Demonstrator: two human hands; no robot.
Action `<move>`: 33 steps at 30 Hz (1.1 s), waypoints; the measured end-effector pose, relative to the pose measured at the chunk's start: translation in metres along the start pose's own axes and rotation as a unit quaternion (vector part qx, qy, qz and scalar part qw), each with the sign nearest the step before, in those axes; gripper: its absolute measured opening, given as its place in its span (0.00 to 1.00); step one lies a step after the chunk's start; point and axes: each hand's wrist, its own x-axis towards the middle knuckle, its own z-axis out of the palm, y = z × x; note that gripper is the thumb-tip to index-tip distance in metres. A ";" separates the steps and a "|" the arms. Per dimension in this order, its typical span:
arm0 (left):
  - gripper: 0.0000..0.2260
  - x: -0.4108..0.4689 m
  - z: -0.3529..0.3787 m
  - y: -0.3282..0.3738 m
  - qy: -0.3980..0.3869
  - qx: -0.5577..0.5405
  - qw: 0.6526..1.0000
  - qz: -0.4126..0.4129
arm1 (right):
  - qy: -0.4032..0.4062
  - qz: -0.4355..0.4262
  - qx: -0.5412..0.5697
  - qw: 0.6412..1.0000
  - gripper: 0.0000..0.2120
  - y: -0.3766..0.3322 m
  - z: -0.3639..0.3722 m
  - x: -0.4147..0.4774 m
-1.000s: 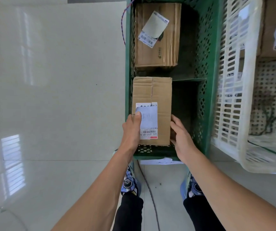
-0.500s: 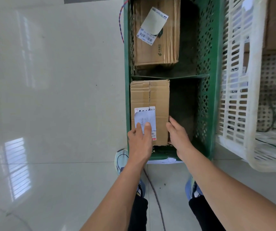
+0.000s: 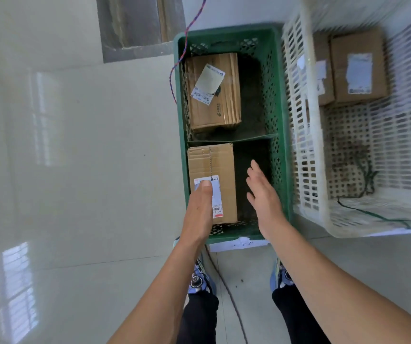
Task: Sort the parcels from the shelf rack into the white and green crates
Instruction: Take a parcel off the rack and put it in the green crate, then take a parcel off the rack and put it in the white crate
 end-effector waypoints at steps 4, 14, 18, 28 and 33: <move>0.33 -0.061 -0.004 0.077 -0.039 -0.008 0.997 0.073 | 0.012 -0.069 0.049 0.996 0.28 -0.080 -0.010 -0.061; 0.42 -0.266 0.030 0.290 -0.153 0.071 0.946 0.275 | 0.094 -0.227 0.140 0.959 0.24 -0.286 -0.077 -0.258; 0.42 -0.337 0.069 0.333 -0.170 0.095 0.929 0.316 | 0.137 -0.271 0.180 0.936 0.26 -0.333 -0.133 -0.326; 0.42 -0.489 0.253 0.372 -0.220 0.127 0.891 0.375 | 0.204 -0.344 0.226 0.888 0.24 -0.360 -0.344 -0.458; 0.39 -0.547 0.363 0.371 -0.240 0.119 0.885 0.381 | 0.215 -0.370 0.239 0.871 0.28 -0.351 -0.451 -0.505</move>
